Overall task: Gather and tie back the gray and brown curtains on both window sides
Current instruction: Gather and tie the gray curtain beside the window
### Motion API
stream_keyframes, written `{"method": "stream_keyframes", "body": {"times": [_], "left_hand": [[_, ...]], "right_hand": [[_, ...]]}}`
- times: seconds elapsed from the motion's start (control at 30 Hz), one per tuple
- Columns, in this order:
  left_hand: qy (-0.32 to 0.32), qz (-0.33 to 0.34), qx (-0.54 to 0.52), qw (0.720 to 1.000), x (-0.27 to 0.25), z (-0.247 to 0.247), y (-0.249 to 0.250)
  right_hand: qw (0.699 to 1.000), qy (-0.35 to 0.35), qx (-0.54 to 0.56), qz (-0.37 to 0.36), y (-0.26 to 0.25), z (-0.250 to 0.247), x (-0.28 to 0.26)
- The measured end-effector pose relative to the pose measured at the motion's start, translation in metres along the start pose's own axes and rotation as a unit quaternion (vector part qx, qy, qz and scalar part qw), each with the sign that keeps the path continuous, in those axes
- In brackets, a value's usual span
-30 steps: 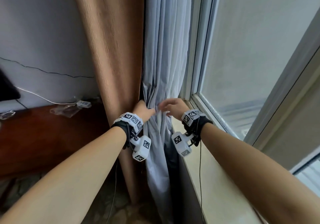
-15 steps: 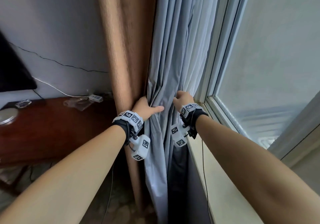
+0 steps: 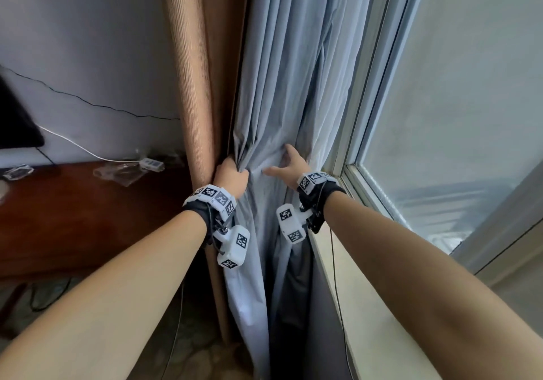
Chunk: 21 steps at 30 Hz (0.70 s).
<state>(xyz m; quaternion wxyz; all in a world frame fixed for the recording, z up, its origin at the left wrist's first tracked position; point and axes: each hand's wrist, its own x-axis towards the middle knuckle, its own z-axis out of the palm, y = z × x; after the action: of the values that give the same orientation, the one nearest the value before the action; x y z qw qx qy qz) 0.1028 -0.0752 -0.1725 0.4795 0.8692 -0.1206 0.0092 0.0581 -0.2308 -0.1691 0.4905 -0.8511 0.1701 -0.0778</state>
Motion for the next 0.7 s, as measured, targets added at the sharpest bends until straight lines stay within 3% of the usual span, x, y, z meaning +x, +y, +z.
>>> {"method": "stream_keyframes", "body": {"times": [0.1, 0.2, 0.27, 0.33, 0.4, 0.5, 0.7], "left_hand": [[-0.033, -0.014, -0.026, 0.999, 0.002, -0.01, -0.01], [-0.077, -0.007, -0.037, 0.996, 0.0, -0.019, -0.018], [-0.095, 0.003, -0.036, 0.995, -0.002, -0.023, -0.021], [-0.081, -0.004, -0.046, 0.996, -0.002, -0.025, -0.025], [-0.059, -0.01, -0.056, 0.997, 0.0, -0.027, -0.029], [-0.038, -0.024, -0.065, 0.997, 0.0, -0.028, -0.03], [0.026, -0.03, -0.048, 0.998, -0.002, -0.021, -0.025]], "right_hand": [[0.999, 0.0, 0.05, -0.015, -0.01, 0.021, 0.006], [0.999, 0.012, 0.033, -0.035, -0.018, 0.038, 0.009], [0.997, 0.073, 0.013, -0.001, -0.021, 0.043, 0.011], [0.982, 0.171, -0.007, 0.074, -0.022, 0.042, 0.012], [0.97, 0.213, -0.009, 0.113, -0.02, 0.037, 0.009], [0.987, 0.146, 0.004, 0.073, -0.017, 0.029, 0.009], [0.985, 0.116, -0.129, -0.007, -0.018, 0.022, -0.006]]}}
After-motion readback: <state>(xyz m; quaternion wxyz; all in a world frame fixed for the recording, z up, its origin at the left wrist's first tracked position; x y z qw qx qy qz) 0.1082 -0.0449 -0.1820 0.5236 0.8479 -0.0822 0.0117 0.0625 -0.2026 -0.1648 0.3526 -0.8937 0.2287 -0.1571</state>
